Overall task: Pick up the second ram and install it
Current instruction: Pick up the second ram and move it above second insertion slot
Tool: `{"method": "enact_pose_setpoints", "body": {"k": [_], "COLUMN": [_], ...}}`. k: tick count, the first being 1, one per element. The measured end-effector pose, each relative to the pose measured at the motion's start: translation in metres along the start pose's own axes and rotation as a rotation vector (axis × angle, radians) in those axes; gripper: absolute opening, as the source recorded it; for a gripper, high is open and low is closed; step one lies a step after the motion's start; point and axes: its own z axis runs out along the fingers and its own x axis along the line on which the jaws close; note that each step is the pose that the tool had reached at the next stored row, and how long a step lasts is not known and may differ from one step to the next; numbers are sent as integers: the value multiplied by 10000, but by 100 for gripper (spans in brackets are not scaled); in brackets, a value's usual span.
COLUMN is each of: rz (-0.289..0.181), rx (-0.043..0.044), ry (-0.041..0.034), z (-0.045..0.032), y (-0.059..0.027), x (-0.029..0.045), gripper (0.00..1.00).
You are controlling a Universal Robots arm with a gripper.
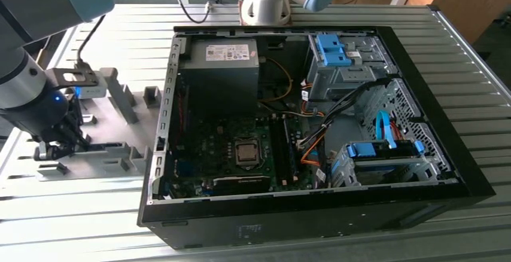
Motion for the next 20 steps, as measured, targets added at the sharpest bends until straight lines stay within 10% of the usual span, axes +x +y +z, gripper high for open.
{"method": "enact_pose_setpoints", "body": {"k": [20], "rz": [0], "rx": [1], "ry": [-1], "z": [-199], "y": [3], "x": [-11], "gripper": [14]}}
